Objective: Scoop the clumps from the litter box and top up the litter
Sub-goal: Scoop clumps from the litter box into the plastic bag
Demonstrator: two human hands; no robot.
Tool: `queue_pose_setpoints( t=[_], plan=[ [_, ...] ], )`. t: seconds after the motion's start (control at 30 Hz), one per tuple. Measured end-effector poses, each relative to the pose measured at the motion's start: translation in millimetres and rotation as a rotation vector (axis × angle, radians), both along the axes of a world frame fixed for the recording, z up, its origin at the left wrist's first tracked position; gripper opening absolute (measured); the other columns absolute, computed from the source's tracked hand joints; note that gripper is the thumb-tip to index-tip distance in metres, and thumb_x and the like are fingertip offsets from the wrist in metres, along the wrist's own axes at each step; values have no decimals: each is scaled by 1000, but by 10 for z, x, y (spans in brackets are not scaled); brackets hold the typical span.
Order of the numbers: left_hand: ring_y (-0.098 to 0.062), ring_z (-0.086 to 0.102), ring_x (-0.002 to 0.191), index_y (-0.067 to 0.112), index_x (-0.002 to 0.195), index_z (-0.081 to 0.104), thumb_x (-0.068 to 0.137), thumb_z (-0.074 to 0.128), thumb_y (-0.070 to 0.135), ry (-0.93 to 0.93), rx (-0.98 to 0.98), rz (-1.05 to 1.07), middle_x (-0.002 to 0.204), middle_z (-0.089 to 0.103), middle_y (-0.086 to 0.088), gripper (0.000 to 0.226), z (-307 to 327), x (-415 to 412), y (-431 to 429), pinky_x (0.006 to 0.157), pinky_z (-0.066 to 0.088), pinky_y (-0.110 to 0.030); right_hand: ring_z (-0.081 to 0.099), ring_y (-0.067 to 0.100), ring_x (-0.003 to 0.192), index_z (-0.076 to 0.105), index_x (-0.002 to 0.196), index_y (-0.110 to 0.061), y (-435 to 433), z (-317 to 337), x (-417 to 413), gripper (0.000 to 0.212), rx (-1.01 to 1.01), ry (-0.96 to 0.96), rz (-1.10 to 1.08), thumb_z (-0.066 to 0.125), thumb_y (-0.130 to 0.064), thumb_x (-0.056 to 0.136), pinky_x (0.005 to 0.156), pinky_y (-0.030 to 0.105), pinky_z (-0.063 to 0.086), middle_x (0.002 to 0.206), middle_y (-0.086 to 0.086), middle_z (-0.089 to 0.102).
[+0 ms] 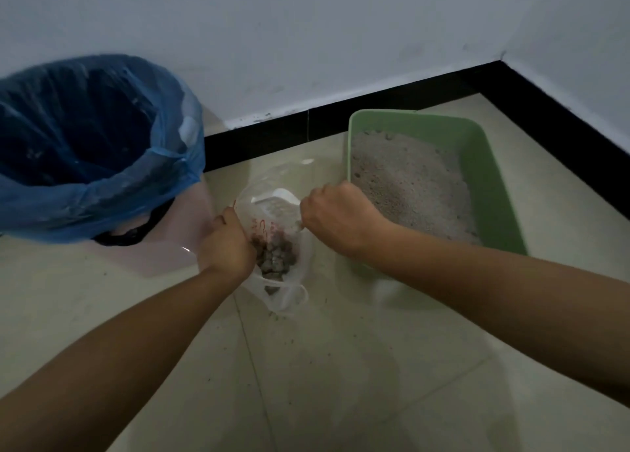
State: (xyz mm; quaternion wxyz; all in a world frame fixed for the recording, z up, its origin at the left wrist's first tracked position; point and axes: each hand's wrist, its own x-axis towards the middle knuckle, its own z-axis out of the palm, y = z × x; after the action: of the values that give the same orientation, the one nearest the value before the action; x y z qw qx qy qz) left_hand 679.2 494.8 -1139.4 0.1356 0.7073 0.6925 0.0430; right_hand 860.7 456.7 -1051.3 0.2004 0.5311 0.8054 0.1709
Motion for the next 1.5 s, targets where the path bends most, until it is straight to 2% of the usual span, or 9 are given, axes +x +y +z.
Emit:
queue_pose_setpoints(
  t=[0.1,0.23,0.37,0.57,0.7,0.97,1.13,1.33,1.5],
  plan=[
    [-38,57,100,4,130,37,87,58,13,-2,17,-2,126,47,-20,48,10,56,4,68,42,-39,42,19,61,59,96,-15,31,49,205,14,65,89,-29,45,-15,99,49,29,29,79,0,56],
    [-36,47,111,9,134,42,84,57,17,3,271,-135,122,47,-19,53,0,209,68,89,39,-45,39,9,51,45,93,-20,105,167,678,38,112,319,-278,25,-50,104,47,24,33,68,-6,44],
    [-35,50,105,6,129,50,92,47,22,-231,371,-239,115,52,-17,41,48,655,209,89,43,-46,46,10,48,43,94,-19,123,201,1374,43,238,364,-464,22,-55,103,44,20,34,67,-3,52],
    [-33,40,127,5,141,36,100,37,38,-358,101,-133,138,42,-16,52,69,1505,260,103,34,-44,44,18,54,43,88,-16,97,-149,2246,45,272,309,-702,21,-51,103,65,35,39,65,4,47],
    [-37,47,120,4,137,37,103,29,36,-342,-63,-90,134,44,-20,48,-24,1947,393,94,39,-43,47,23,64,49,89,-13,197,-403,2587,47,245,238,-796,22,-49,102,78,41,41,70,6,46],
    [-33,58,79,9,123,44,104,28,27,-249,8,-44,100,61,-15,31,-202,2056,476,63,43,-38,58,28,83,61,109,-15,823,-355,3108,32,336,-64,-501,48,-40,92,81,37,40,91,11,61],
    [-28,50,69,12,137,32,105,25,27,-201,-44,-44,98,61,-14,36,-202,2083,474,60,37,-36,56,24,86,54,122,-14,1101,-318,3025,46,232,-216,-370,62,-40,84,79,34,42,96,6,60],
    [-37,62,84,10,143,22,103,29,18,-173,-114,-62,110,62,-18,42,-171,2151,436,64,42,-38,50,22,78,50,122,-10,1410,-506,2814,45,143,-253,-231,58,-35,86,73,34,38,92,9,56],
    [-40,62,88,6,141,26,100,32,12,-197,-137,-59,112,61,-21,42,-200,2216,443,71,49,-45,55,25,90,57,116,-13,1794,-539,2735,37,114,-177,-41,45,-33,87,88,36,41,94,9,60]
  ],
)
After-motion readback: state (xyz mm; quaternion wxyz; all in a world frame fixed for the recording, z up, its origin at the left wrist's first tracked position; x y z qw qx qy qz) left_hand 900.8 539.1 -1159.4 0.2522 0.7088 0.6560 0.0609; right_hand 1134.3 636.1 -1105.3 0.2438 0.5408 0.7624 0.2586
